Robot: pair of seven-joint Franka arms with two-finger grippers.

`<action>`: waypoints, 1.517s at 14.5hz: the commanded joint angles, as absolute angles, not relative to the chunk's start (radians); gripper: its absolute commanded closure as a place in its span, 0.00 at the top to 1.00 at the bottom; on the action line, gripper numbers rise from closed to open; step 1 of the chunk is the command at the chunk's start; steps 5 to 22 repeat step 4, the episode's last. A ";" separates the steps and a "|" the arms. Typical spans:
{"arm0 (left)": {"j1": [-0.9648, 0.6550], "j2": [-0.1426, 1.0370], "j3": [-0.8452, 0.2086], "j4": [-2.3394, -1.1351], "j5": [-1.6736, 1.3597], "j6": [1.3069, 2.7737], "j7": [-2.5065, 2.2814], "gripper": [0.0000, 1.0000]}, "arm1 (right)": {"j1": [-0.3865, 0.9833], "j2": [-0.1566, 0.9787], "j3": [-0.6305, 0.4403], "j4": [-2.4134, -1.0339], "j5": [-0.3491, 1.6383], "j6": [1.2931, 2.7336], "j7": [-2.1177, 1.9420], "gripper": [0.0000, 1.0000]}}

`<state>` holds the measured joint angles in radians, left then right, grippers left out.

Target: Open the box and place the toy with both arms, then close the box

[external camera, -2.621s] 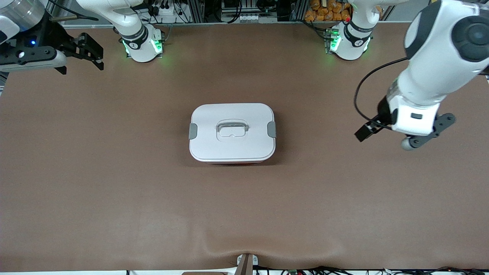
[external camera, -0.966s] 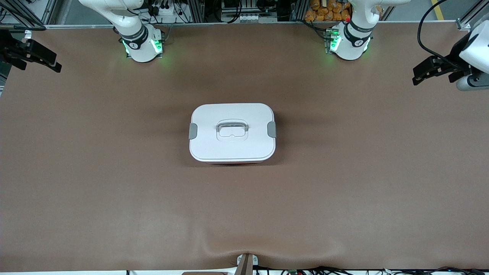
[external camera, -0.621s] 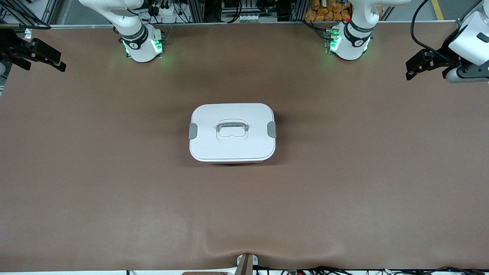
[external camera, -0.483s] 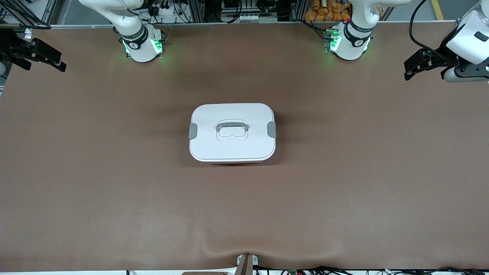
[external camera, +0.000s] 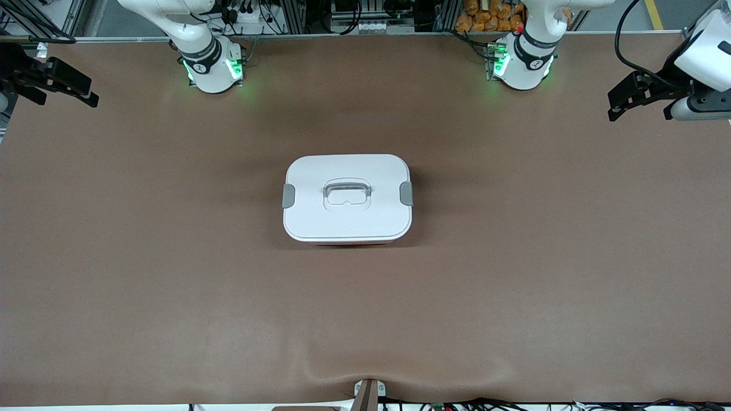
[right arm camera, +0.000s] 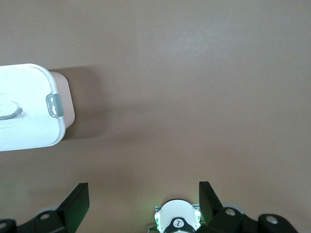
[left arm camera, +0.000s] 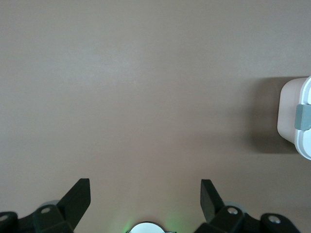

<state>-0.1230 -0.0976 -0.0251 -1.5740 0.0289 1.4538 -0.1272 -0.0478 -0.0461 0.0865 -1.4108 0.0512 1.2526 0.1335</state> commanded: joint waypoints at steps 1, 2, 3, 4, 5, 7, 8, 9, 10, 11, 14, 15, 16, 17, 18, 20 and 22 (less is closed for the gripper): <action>-0.123 -0.081 -0.020 -1.549 0.025 1.450 -0.098 1.00 | -0.058 -0.049 0.092 -1.399 0.063 1.241 0.130 1.00; -0.120 -0.081 -0.020 -1.549 0.025 1.448 -0.097 1.00 | -0.058 -0.049 0.092 -1.401 0.061 1.241 0.130 1.00; -0.117 -0.083 -0.021 -1.548 0.023 1.447 -0.095 1.00 | -0.057 -0.049 0.092 -1.401 0.061 1.241 0.130 1.00; -0.117 -0.083 -0.021 -1.549 0.020 1.445 -0.097 1.00 | -0.058 -0.049 0.092 -1.401 0.061 1.241 0.132 1.00; -0.117 -0.083 -0.021 -1.549 0.020 1.445 -0.097 1.00 | -0.058 -0.049 0.092 -1.401 0.061 1.241 0.132 1.00; -0.117 -0.083 -0.021 -1.549 0.020 1.445 -0.097 1.00 | -0.058 -0.049 0.092 -1.401 0.061 1.241 0.132 1.00; -0.117 -0.083 -0.021 -1.549 0.020 1.445 -0.097 1.00 | -0.058 -0.049 0.092 -1.401 0.061 1.241 0.132 1.00; -0.117 -0.083 -0.021 -1.549 0.020 1.445 -0.097 1.00 | -0.058 -0.049 0.092 -1.401 0.061 1.241 0.132 1.00; -0.117 -0.083 -0.021 -1.549 0.020 1.445 -0.097 1.00 | -0.058 -0.049 0.092 -1.401 0.061 1.241 0.132 1.00; -0.117 -0.083 -0.021 -1.549 0.020 1.445 -0.097 1.00 | -0.058 -0.049 0.092 -1.401 0.061 1.241 0.132 1.00; -0.117 -0.083 -0.021 -1.549 0.020 1.445 -0.097 1.00 | -0.058 -0.049 0.092 -1.401 0.061 1.241 0.132 1.00; -0.117 -0.083 -0.021 -1.549 0.020 1.445 -0.097 1.00 | -0.058 -0.049 0.092 -1.401 0.061 1.241 0.132 1.00; -0.117 -0.083 -0.021 -1.549 0.020 1.445 -0.097 1.00 | -0.058 -0.049 0.092 -1.401 0.061 1.241 0.132 1.00; -0.117 -0.083 -0.021 -1.549 0.020 1.445 -0.097 1.00 | -0.058 -0.049 0.092 -1.401 0.061 1.241 0.132 1.00; -0.117 -0.083 -0.021 -1.549 0.020 1.445 -0.097 1.00 | -0.058 -0.049 0.092 -1.401 0.061 1.241 0.132 1.00; -0.117 -0.083 -0.021 -1.549 0.020 1.445 -0.097 1.00 | -0.058 -0.049 0.092 -1.401 0.061 1.241 0.132 1.00; -0.117 -0.083 -0.021 -1.549 0.020 1.445 -0.097 1.00 | -0.058 -0.049 0.092 -1.401 0.061 1.241 0.132 1.00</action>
